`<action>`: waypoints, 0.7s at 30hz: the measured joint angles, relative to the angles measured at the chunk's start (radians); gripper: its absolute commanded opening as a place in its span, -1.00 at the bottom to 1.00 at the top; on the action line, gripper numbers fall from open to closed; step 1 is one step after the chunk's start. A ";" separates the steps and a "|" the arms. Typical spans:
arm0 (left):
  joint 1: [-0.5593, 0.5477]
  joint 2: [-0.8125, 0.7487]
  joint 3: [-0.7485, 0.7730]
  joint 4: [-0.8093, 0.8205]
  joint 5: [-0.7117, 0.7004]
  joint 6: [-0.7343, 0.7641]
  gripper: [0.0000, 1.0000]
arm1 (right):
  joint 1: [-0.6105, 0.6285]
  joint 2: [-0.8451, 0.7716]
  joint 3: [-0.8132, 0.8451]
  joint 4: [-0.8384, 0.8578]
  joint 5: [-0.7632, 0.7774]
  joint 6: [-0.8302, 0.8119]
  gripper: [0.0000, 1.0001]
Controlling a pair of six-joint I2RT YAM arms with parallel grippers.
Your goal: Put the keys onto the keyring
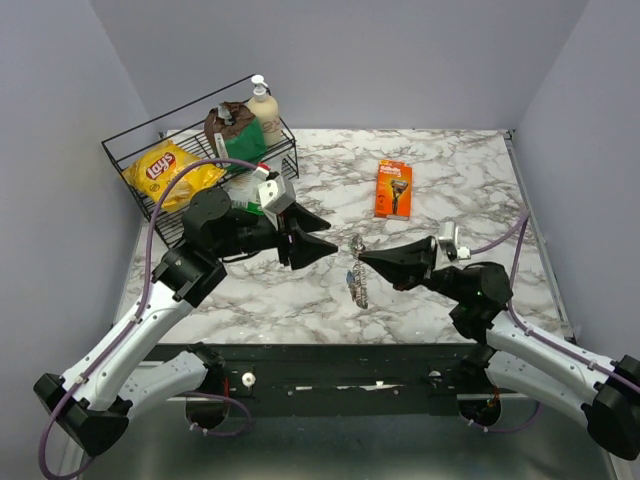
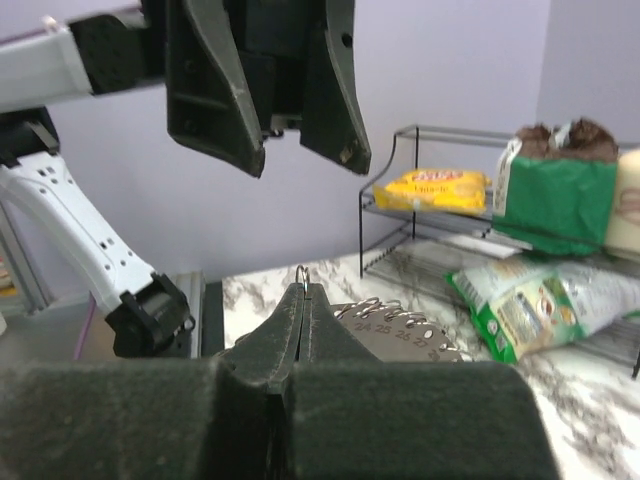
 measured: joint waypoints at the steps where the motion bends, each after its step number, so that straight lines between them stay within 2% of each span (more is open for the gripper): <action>1: 0.001 0.011 -0.002 0.034 0.039 -0.015 0.26 | 0.000 0.003 -0.012 0.050 0.000 0.013 -0.99; 7: 0.002 0.045 -0.010 0.195 0.166 -0.097 0.17 | 0.000 0.064 -0.094 0.286 0.034 0.106 -0.99; 14: 0.001 0.102 -0.011 0.366 0.256 -0.188 0.07 | -0.001 0.128 -0.109 0.305 0.049 0.158 -0.99; 18: 0.001 0.138 -0.013 0.402 0.287 -0.209 0.07 | -0.001 0.116 -0.097 0.322 0.051 0.154 -0.99; 21: 0.000 0.146 -0.029 0.411 0.291 -0.212 -0.02 | -0.001 0.111 -0.081 0.325 0.052 0.152 -0.99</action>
